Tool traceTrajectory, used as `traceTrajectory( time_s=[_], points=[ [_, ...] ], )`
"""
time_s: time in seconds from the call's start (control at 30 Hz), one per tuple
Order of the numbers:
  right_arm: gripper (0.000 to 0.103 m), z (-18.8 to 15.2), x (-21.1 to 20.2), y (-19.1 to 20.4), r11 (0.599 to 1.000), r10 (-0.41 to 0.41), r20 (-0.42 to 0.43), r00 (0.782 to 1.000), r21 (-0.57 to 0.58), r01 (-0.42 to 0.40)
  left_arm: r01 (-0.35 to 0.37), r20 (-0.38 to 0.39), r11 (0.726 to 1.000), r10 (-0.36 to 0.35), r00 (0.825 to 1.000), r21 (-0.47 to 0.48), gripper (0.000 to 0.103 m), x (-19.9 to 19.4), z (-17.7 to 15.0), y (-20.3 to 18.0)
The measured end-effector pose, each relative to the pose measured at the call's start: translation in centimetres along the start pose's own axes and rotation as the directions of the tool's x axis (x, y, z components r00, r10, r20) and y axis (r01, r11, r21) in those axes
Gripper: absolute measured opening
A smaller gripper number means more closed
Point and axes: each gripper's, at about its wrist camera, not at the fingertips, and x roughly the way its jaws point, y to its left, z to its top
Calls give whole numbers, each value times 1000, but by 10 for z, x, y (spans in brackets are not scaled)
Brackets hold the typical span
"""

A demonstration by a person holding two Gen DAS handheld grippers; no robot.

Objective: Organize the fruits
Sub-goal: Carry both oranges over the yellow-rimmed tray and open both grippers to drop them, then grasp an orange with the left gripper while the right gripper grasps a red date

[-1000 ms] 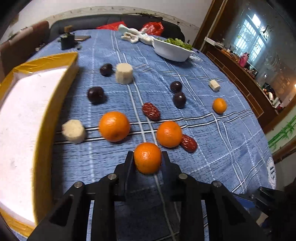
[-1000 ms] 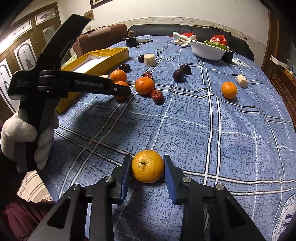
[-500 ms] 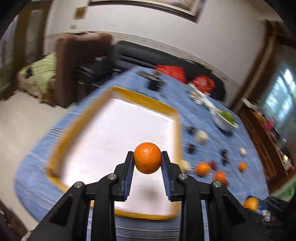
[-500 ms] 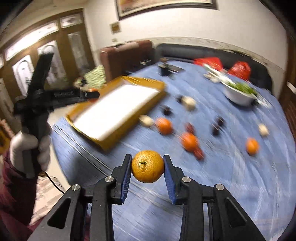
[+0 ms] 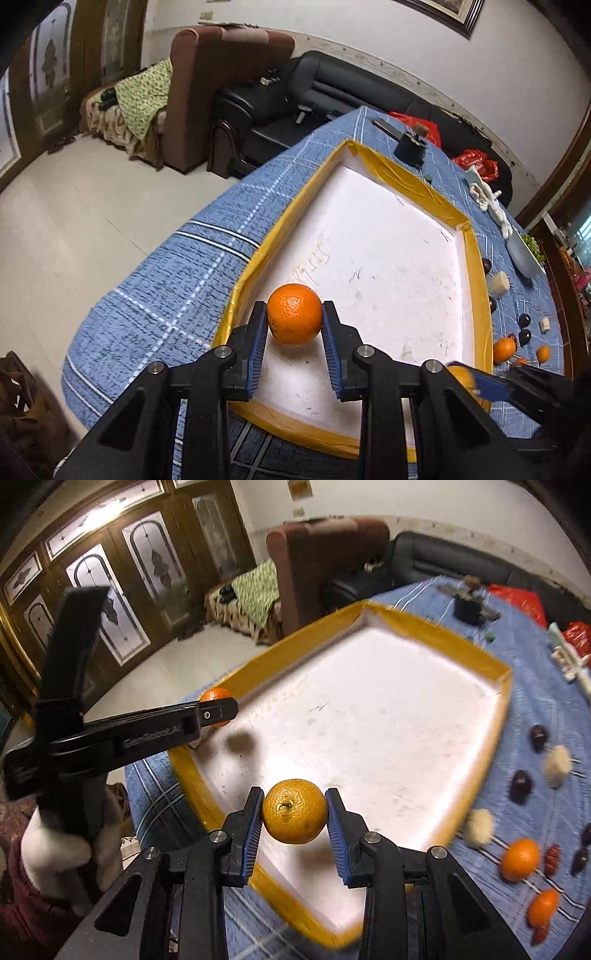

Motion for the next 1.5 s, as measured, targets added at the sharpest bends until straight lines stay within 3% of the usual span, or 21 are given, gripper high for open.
traceTrajectory(
  time_s=[0.1,0.2,0.27,0.33,0.57,0.7,0.77,0.93,1.03,1.13,1.27,1.37,1.5],
  points=[
    [39,0,16,6,1000,-3,-19,1000,0,3,5,-10,1000,-5,1000,-2,29,4,0,-2],
    [42,0,23,4,1000,-9,-28,1000,13,9,49,-16,998,-50,999,-39,42,3,-1,1],
    [55,1,21,3,1000,-9,-19,1000,20,10,68,-8,996,-68,998,-59,49,-3,-2,1],
    [61,1,16,4,1000,-11,0,1000,26,11,94,5,992,-94,996,-90,61,-10,-1,2],
    [61,-13,-28,-9,998,-8,84,996,62,3,110,106,987,-97,990,-118,77,-52,0,-6],
    [62,-38,-74,-49,987,-43,155,987,160,18,126,127,990,-116,985,-67,77,-65,-1,-29],
    [70,-56,-98,-80,971,-92,182,979,233,48,141,124,990,-138,983,-20,77,-67,-3,-48],
    [73,-112,-139,-166,890,-264,141,954,418,184,190,75,977,-198,977,100,81,-55,-16,-105],
    [73,-138,-148,-194,853,-289,107,951,480,205,222,18,957,-229,973,189,81,-43,-27,-144],
    [72,-152,-148,-201,851,-282,92,955,483,205,253,-27,918,-257,966,306,81,-35,-42,-184],
    [72,-152,-135,-200,873,-258,82,963,447,196,309,-73,832,-312,947,461,81,-26,-61,-230],
    [70,-146,-123,-198,894,-259,62,964,393,215,286,-89,792,-284,955,539,81,-14,-69,-252],
    [57,-147,-112,-198,911,-241,53,969,357,208,267,-127,770,-238,963,580,80,13,-70,-273]
  ],
)
